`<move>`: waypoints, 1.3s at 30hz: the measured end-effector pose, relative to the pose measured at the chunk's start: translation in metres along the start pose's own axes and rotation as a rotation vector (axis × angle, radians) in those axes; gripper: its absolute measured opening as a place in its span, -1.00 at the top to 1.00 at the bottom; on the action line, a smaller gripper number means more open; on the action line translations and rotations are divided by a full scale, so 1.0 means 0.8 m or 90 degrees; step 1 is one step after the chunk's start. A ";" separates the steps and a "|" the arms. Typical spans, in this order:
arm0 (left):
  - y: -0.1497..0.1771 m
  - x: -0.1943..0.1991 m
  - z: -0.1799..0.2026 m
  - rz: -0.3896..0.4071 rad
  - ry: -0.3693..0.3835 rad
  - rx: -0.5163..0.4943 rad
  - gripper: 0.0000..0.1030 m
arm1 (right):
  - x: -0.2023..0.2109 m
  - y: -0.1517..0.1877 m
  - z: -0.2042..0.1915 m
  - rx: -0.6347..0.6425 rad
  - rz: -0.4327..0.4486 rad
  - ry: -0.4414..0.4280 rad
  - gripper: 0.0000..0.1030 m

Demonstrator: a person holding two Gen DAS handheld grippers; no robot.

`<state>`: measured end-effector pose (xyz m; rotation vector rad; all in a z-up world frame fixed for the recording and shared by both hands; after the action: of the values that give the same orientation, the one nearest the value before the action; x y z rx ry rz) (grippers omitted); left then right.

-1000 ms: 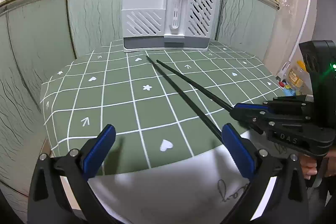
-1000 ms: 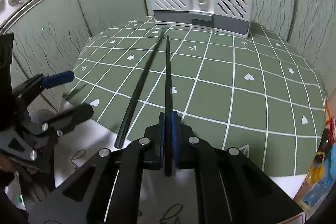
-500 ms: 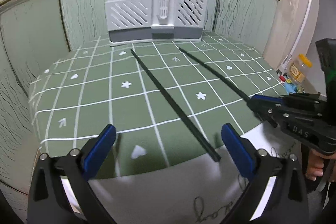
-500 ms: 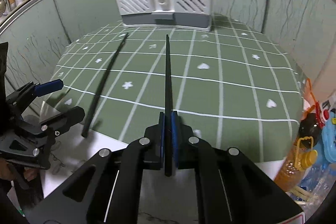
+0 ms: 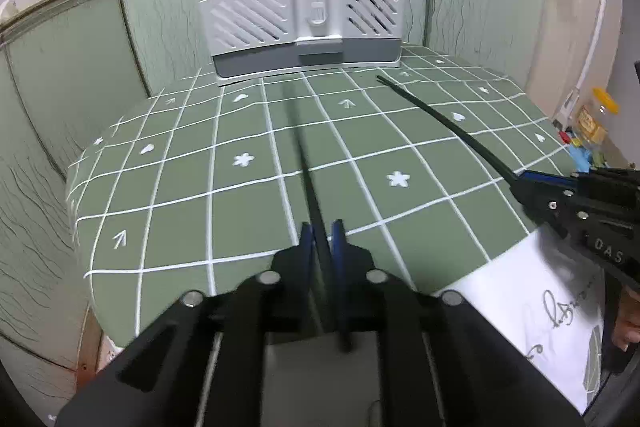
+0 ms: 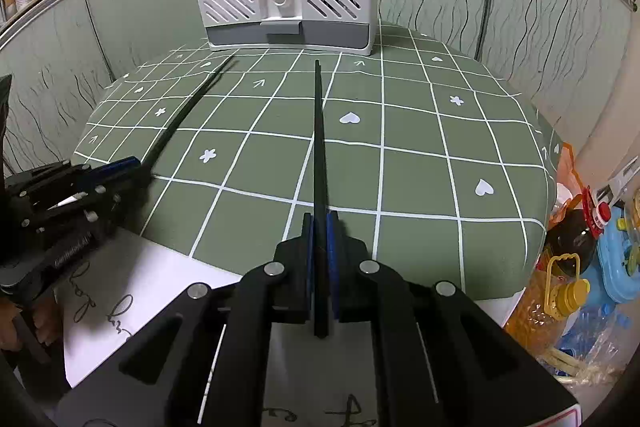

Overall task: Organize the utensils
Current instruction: 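Grasp a black chopstick with the right gripper while the left gripper grasps the other, then lift both black chopsticks and carry them over the white holder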

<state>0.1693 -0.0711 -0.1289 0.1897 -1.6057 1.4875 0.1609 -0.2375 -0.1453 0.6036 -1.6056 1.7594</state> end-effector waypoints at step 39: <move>-0.068 0.110 -0.028 0.111 0.029 0.024 0.85 | 0.090 -0.077 0.027 -0.037 0.106 -0.044 0.88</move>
<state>0.1651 -0.0266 -0.0333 0.0369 -1.5917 1.6445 0.1565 -0.2455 -0.0485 0.5209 -1.7927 1.8213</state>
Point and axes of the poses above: each gripper's, at about its wrist camera, not at the fingertips, and x roughly against the way its jaws point, z to its right, y to its underside, the point moved 1 cm from there along -x, roughly the way its jaws point, and after that the axes turned 15 degrees about y, right-handed, at the moved point
